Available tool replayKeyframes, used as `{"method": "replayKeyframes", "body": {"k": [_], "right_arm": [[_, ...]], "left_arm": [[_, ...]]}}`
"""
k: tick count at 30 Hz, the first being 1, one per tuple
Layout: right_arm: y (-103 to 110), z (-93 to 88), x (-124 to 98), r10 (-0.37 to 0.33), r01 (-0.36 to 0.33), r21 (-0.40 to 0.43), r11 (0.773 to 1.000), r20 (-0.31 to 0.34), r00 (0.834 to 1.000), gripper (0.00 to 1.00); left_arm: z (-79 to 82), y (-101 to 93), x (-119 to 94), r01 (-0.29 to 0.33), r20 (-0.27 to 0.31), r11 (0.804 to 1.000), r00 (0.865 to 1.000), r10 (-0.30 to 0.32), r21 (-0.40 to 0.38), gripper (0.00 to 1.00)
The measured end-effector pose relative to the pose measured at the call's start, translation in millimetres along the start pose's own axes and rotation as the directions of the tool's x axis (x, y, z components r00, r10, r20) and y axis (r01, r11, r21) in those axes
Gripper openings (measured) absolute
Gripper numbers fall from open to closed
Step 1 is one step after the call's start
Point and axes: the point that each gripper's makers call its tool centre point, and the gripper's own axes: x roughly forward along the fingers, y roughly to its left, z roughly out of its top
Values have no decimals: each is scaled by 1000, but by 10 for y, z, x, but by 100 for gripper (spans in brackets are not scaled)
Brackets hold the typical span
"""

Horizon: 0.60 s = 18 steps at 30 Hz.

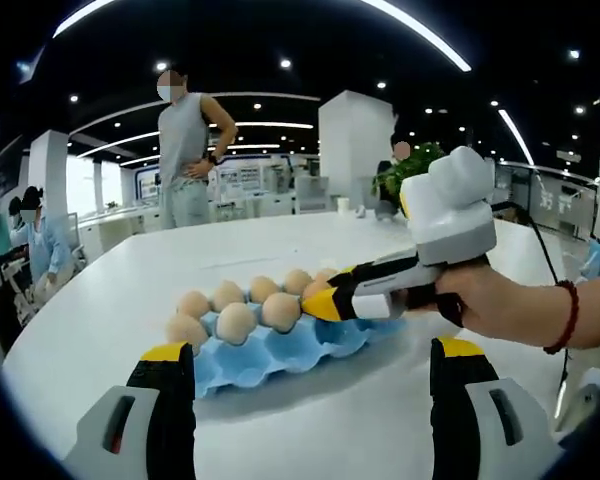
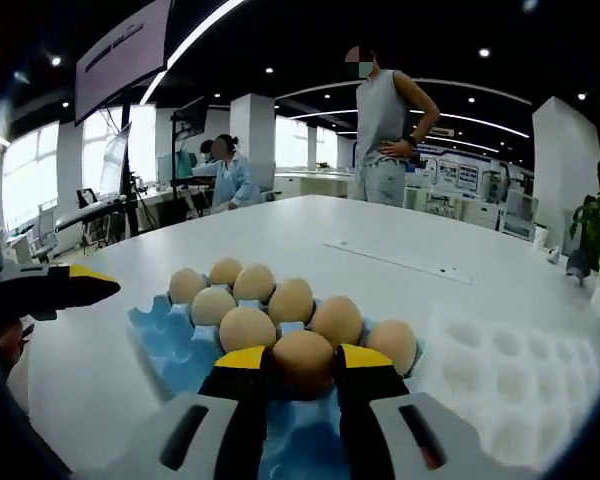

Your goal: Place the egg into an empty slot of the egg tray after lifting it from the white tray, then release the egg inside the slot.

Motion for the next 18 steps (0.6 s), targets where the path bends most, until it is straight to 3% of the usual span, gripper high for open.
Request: {"method": "replayKeyframes", "body": {"k": [10,14,18], "right_arm": [[-53,-9,11,2,-1,58,998,-8,1000,31],[-49,-15,9,5,-5,43,999,-3,1000,34],[-27,-2,-29,21,-21,37,999,12,1000,39]], "left_arm": [[-34,33,7,-1,0,1000,1000,1,-6,100],[-72,22,16,6,-8,1000,1000,-6,-12,100],[-30,-26,-17,28,22,999,999,-27,-39,100]]}}
